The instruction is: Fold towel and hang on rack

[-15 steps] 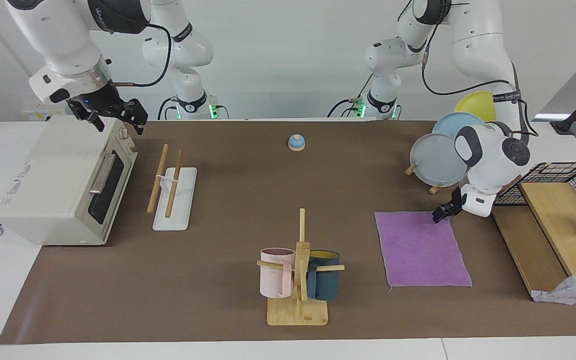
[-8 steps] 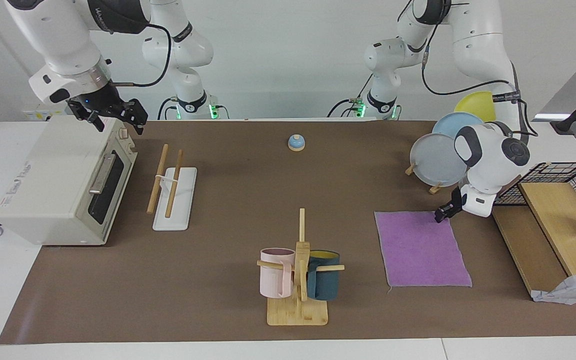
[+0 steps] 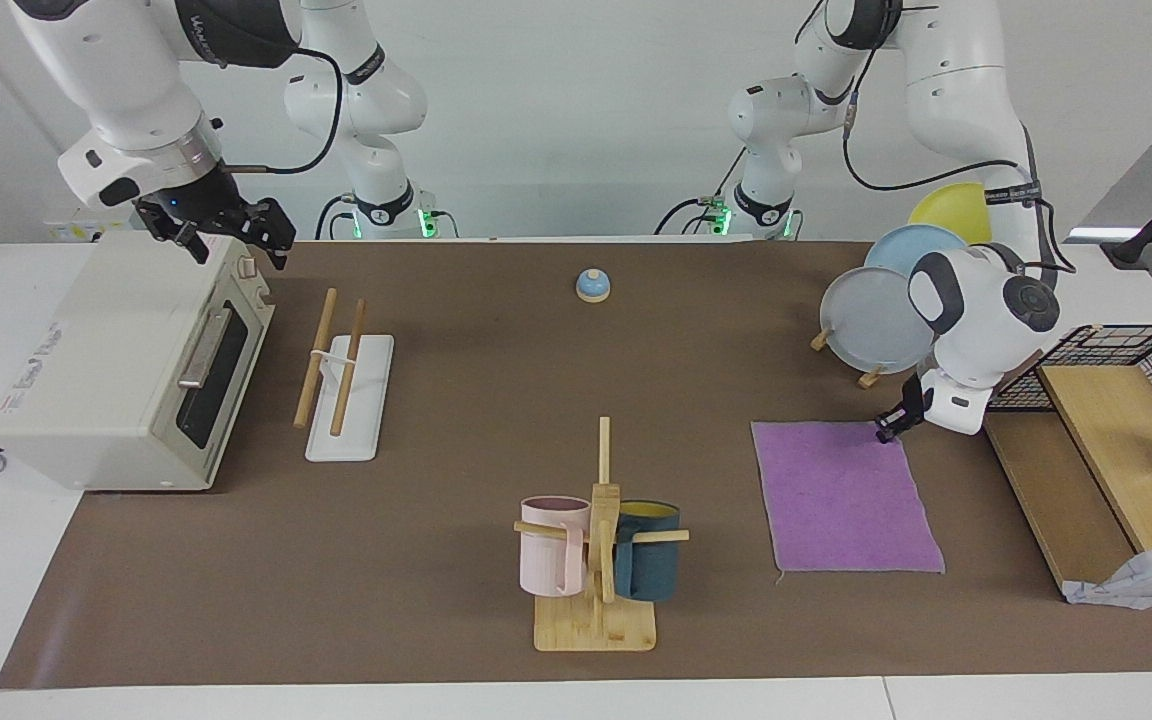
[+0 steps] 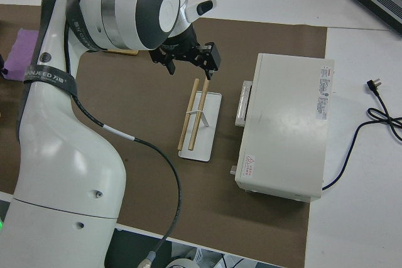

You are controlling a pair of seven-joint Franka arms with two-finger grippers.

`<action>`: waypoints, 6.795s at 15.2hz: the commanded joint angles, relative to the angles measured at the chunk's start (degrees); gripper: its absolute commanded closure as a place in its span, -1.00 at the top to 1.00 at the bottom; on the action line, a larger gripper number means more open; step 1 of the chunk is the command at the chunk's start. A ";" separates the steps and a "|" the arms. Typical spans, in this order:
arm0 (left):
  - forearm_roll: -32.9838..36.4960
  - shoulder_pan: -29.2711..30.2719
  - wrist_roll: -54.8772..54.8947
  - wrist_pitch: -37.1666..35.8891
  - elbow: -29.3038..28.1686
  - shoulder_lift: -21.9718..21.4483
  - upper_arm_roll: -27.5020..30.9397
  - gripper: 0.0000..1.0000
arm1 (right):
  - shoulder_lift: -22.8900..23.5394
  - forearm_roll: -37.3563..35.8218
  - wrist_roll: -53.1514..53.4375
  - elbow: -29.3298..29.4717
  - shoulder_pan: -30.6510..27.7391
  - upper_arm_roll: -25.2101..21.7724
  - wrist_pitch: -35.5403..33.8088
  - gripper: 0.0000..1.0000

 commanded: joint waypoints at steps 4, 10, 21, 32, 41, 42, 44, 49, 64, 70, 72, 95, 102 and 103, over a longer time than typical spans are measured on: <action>-0.35 -0.54 3.89 0.51 -0.11 -0.28 0.09 -1.00 | -0.95 -0.17 -1.23 -0.92 -0.40 0.16 0.22 1.00; 0.53 -2.02 10.58 -0.80 1.73 -3.25 -0.52 -1.00 | -0.95 -0.17 -1.23 -0.92 -0.22 0.16 0.22 1.00; 27.43 -27.87 10.60 -2.56 -3.19 -4.23 -0.52 -1.00 | -0.95 -0.17 -1.23 -0.92 -0.40 0.16 0.22 1.00; 6.11 -19.18 13.55 -3.97 0.58 -6.69 -0.79 1.00 | -0.95 -0.17 -1.23 -0.92 -0.40 0.16 0.22 1.00; -16.77 -10.12 30.09 3.41 -1.17 -2.13 -0.79 1.00 | -0.95 -0.17 -1.14 -0.92 -0.40 0.16 0.22 1.00; -17.74 -10.38 30.18 4.46 -1.17 -1.34 -0.79 1.00 | -0.95 -0.17 -1.23 -0.92 -0.40 0.16 0.22 1.00; -17.75 -10.91 30.19 5.08 -1.26 -0.02 -0.79 0.98 | -0.95 -0.17 -1.23 -0.92 -0.40 0.16 0.22 1.00; -18.27 -10.91 29.92 4.12 -1.61 0.08 -0.88 0.78 | -0.95 -0.17 -1.23 -0.92 -0.40 0.16 0.22 1.00; -18.45 -11.00 29.22 2.72 -1.96 -0.01 -0.70 -1.00 | -0.95 -0.17 -1.23 -0.92 -0.40 0.16 0.13 1.00; -17.58 -11.52 11.00 -6.23 5.67 -2.38 -0.35 -1.00 | -0.95 -0.17 -1.32 -0.92 0.13 0.25 0.22 1.00; -15.91 -11.79 -0.96 -11.41 9.53 -3.96 -0.87 -1.00 | -1.38 -0.17 -2.45 -1.71 0.22 0.25 -0.13 1.00; -27.50 -16.08 -104.08 -9.88 14.57 -18.47 -16.61 -1.00 | -3.76 39.09 42.82 -9.10 1.09 1.04 13.74 1.00; -27.77 -22.94 -117.63 2.35 8.59 -20.93 -16.61 -1.00 | -4.63 53.18 77.16 -13.21 9.43 1.04 26.67 1.00; -27.77 -23.30 -119.30 3.06 8.06 -21.10 -16.61 -1.00 | -5.60 53.18 77.17 -15.06 10.75 1.04 27.20 1.00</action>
